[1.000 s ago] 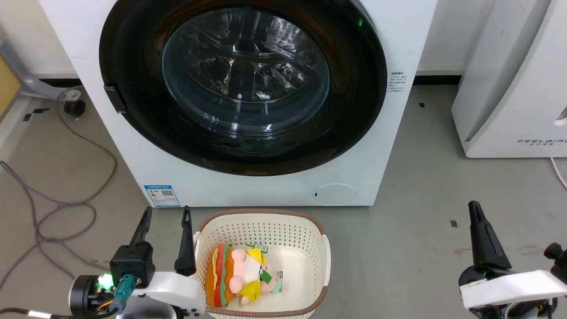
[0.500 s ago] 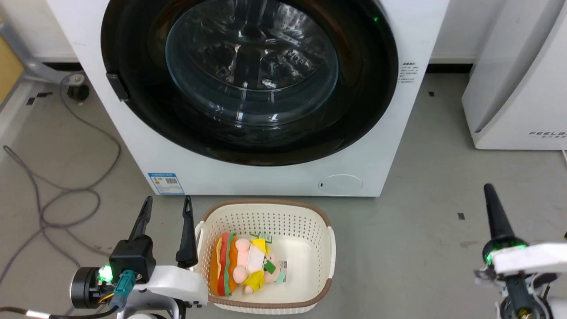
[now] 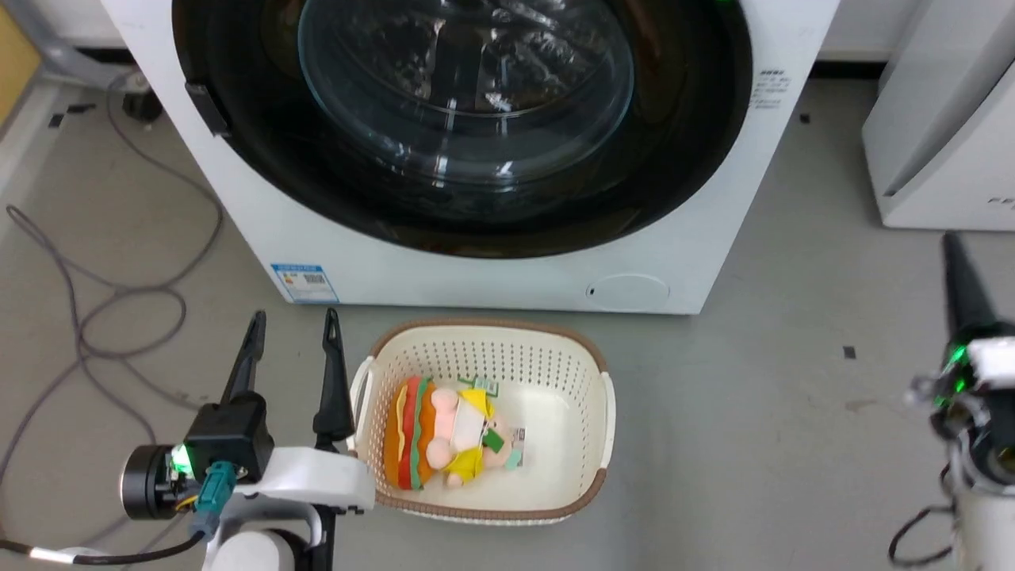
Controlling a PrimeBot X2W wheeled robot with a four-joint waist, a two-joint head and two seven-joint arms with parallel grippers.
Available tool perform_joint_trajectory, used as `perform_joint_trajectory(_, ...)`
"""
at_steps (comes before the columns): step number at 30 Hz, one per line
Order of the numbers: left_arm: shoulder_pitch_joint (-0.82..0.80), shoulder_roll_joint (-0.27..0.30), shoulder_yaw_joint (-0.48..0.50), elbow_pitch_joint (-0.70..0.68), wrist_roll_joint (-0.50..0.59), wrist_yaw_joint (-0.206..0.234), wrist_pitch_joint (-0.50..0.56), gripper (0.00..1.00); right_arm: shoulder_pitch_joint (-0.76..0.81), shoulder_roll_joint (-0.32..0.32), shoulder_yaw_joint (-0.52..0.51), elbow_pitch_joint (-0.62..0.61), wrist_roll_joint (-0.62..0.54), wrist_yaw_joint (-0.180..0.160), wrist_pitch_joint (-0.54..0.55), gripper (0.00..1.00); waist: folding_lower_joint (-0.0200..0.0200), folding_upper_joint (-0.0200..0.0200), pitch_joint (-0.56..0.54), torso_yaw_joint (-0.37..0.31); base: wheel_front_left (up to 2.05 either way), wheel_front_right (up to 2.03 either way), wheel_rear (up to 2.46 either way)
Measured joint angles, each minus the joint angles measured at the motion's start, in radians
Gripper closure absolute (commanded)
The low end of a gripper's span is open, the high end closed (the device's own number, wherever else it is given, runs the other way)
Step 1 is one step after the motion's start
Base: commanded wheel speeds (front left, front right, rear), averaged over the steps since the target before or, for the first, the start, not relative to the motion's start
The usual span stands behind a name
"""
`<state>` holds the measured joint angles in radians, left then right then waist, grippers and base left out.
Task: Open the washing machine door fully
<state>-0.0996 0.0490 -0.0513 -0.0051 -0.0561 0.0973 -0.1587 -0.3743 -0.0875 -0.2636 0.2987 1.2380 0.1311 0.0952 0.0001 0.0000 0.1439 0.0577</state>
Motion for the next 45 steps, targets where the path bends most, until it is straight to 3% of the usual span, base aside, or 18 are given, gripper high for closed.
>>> perform_joint_trajectory(8,-0.043,0.0,-0.008,-0.017,-0.009,0.01,-0.016,0.0,-0.171,-0.03,-0.057,0.072,0.082,0.0,0.0,1.0,0.0,0.0,0.071,0.017,0.0,0.0,0.0)
perform_joint_trajectory(24,-0.132,0.0,-0.035,-0.043,-0.027,0.036,-0.047,0.0,-0.476,-0.071,-0.063,0.226,0.185,0.0,0.039,1.0,0.0001,0.0,0.212,0.065,0.0,0.0,0.0)
perform_joint_trajectory(45,-0.188,0.0,-0.071,-0.058,-0.059,0.079,-0.09,0.0,-0.745,-0.089,0.083,0.411,0.244,-0.001,0.127,1.0,0.0001,0.0,0.306,0.128,0.0,0.0,0.0)
